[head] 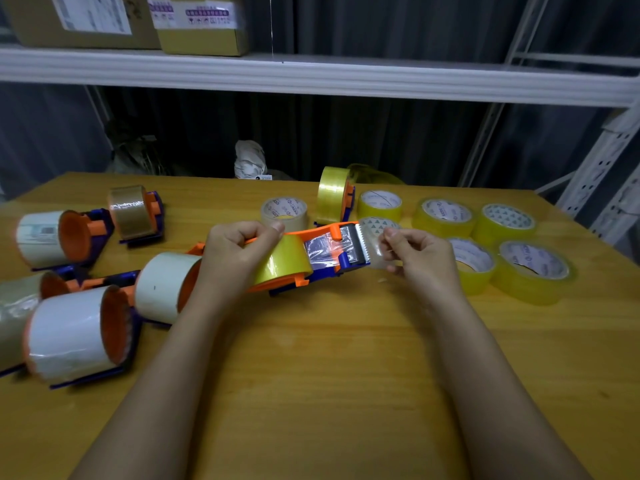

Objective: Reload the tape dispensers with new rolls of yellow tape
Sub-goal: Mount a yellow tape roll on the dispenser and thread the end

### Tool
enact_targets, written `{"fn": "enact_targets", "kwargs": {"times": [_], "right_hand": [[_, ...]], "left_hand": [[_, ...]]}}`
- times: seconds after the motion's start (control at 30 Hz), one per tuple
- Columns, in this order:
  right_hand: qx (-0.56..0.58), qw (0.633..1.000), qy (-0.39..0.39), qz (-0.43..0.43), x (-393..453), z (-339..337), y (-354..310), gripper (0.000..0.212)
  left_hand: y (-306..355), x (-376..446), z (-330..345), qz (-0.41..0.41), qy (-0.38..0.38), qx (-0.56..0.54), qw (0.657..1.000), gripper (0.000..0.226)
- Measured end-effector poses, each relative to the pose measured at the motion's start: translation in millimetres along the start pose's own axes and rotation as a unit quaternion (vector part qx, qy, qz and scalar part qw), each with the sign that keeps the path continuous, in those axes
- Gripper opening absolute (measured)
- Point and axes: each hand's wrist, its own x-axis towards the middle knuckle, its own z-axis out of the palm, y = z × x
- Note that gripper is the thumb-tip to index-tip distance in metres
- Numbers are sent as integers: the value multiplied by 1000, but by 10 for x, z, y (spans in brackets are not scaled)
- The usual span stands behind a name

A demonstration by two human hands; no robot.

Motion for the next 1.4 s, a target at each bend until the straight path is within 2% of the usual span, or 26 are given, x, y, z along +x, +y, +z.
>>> {"fn": "enact_targets", "kwargs": {"times": [0.3, 0.83, 1.1, 1.2, 1.33, 1.4], "right_hand": [[-125, 986, 97, -60, 104, 9, 137, 15], [-155, 971, 160, -88, 111, 90, 175, 20], [-154, 971, 159, -92, 112, 139, 173, 21], [-153, 977, 124, -83, 117, 142, 205, 23], [-110, 989, 87, -40, 119, 118, 208, 36], [-106, 990, 75, -50, 75, 126, 166, 35]], "left_hand": [[-11, 3, 31, 3, -9, 18, 1000, 38], [-33, 22, 59, -8, -17, 33, 999, 33], [-33, 31, 39, -12, -19, 40, 999, 35], [-37, 30, 13, -13, -9, 32, 999, 39], [-49, 41, -35, -13, 1, 18, 1000, 39], [-49, 48, -38, -11, 3, 18, 1000, 41]]}}
